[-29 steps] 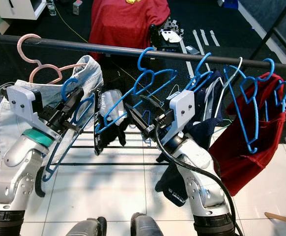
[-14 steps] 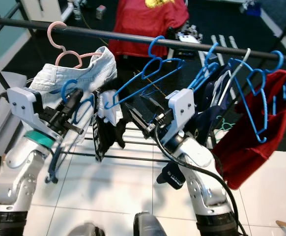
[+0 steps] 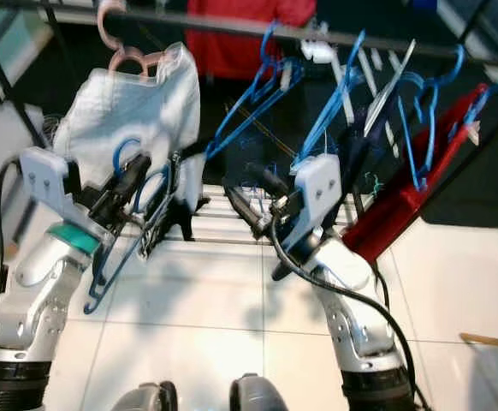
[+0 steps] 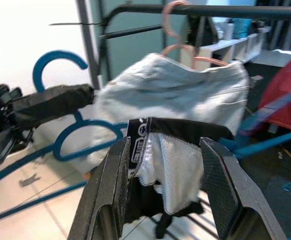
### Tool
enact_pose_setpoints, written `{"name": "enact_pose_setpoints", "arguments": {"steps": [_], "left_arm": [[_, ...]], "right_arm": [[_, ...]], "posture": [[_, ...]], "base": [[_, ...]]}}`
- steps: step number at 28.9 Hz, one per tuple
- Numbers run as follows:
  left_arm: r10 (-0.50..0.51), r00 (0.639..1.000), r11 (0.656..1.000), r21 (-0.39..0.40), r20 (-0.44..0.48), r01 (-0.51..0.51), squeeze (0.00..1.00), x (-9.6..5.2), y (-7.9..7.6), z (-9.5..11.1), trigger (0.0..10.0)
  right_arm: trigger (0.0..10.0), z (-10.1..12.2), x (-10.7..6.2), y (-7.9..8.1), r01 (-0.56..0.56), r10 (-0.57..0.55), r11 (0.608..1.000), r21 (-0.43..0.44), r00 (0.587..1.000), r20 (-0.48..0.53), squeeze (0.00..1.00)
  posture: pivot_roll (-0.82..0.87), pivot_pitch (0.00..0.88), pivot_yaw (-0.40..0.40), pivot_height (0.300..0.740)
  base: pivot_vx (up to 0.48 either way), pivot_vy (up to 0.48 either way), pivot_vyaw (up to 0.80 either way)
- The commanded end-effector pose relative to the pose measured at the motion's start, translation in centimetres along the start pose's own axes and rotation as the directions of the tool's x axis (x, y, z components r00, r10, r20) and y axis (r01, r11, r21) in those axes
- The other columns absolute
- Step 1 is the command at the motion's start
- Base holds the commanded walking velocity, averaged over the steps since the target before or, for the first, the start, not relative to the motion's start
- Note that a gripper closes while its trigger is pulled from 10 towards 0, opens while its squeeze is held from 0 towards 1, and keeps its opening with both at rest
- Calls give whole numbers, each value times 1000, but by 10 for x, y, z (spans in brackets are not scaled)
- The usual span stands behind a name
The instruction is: Hang hanger
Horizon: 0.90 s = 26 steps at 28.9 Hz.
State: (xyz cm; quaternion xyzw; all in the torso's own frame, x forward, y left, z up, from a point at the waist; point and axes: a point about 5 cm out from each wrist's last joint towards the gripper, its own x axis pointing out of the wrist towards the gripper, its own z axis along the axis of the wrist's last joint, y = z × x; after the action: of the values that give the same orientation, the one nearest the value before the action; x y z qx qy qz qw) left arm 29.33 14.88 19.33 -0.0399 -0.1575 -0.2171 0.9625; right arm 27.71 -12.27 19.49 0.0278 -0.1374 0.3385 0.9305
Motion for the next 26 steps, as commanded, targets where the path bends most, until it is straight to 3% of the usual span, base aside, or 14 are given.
{"name": "enact_pose_setpoints", "arguments": {"steps": [1, 16, 20, 26], "left_arm": [[-10, 1000, 1000, -9, -1, 10, 0, -2, -1, -1, 10000], [-32, 999, 999, -7, 11, 32, 0, 3, -2, 2, 10000], [-150, 989, 988, -39, 12, 151, 0, 3, -14, 6, 10000], [-218, 976, 975, -43, 25, 219, 0, 3, -20, 12, 10000]], "right_arm": [[10000, 1, 0, -3, 0, -1, 1000, -27, 1000, -4, 0], [10000, 11, 1, -13, 3, -2, 995, -95, 1000, 8, 0], [10000, 12, 2, -10, -34, 34, 992, -122, 999, -6, 0], [10000, 14, 3, -7, -72, 69, 985, -158, 997, -23, 0]], "posture": [[-95, 41, 6, 740], [-97, 39, 12, 740], [-96, 39, 16, 740], [-95, 39, 17, 740]], "base": [[-285, 0, 0], [-242, 0, 0], [0, 0, 0], [0, 0, 0]]}}
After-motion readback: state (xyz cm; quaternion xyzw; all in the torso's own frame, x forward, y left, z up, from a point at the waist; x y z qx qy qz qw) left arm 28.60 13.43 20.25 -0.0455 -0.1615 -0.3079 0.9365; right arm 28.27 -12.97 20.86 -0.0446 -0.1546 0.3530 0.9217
